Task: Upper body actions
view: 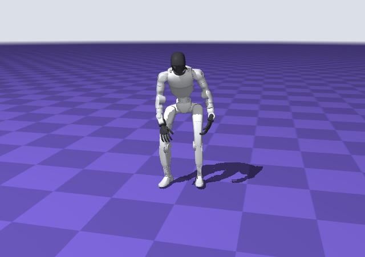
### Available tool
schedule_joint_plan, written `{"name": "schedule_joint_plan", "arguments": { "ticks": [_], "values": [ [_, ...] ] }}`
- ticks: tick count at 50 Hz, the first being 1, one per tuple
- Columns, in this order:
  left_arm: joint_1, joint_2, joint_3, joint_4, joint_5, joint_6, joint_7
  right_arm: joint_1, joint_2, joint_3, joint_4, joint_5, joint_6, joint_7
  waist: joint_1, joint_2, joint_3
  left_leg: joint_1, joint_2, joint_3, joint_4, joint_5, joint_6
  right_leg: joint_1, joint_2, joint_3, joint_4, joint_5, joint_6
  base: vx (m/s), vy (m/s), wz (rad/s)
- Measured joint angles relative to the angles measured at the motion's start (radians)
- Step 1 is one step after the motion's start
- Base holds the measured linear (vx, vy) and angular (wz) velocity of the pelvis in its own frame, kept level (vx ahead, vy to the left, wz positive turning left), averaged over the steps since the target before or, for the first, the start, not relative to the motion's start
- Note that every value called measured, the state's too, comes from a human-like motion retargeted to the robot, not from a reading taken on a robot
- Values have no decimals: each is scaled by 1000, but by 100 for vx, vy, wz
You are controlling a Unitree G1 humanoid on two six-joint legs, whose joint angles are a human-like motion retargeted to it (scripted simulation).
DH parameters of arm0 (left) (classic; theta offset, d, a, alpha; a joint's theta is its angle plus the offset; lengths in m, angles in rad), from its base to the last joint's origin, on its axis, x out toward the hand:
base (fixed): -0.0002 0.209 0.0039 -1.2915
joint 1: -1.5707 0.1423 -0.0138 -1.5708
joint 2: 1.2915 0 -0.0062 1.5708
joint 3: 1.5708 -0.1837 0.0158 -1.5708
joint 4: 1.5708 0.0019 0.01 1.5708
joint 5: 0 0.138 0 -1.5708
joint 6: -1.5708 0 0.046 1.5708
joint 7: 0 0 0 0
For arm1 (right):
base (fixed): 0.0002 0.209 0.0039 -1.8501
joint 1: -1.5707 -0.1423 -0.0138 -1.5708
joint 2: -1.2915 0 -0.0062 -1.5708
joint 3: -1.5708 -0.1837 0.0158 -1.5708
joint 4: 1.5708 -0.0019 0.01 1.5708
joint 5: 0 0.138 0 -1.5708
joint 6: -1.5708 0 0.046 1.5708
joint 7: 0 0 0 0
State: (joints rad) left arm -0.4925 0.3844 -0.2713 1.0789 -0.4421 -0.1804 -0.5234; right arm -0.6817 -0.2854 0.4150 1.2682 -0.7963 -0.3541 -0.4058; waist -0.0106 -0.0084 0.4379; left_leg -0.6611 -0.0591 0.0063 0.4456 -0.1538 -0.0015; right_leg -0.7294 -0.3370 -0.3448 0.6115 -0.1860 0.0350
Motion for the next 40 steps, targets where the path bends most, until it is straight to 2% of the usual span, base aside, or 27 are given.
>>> {"name": "schedule_joint_plan", "arguments": {
  "ticks": [7,14,23,30,35,40],
  "values": [
    [109,-21,-43,146,269,3,56,264,-44,-5,-249,217,-65,188,8,20,-118,239,22,-22,-183,46,24,284,75,-84,-249,75,7,29,7,3],
    [255,-96,-19,230,481,19,97,494,-90,-35,-506,405,-81,314,36,8,-271,383,19,-12,-305,85,41,445,120,-110,-404,123,7,29,7,-1],
    [403,-166,25,362,545,22,175,690,-107,-97,-837,618,-89,411,63,-14,-408,489,24,37,-387,100,37,544,165,-100,-515,146,-6,20,3,-15],
    [457,-188,36,465,564,28,196,801,-85,-128,-1084,817,-89,437,62,-17,-452,523,32,49,-399,102,32,581,184,-94,-543,147,-12,10,-1,-9],
    [485,-194,41,484,556,-8,239,851,-80,-115,-1217,1057,-95,525,56,-17,-453,548,40,58,-399,100,28,591,188,-81,-526,140,-20,7,-1,-15],
    [495,-200,35,486,555,-28,296,881,-88,-120,-1282,1153,-91,554,51,-14,-457,570,48,69,-399,100,26,604,194,-74,-515,140,-27,1,0,-4]
  ]
}}
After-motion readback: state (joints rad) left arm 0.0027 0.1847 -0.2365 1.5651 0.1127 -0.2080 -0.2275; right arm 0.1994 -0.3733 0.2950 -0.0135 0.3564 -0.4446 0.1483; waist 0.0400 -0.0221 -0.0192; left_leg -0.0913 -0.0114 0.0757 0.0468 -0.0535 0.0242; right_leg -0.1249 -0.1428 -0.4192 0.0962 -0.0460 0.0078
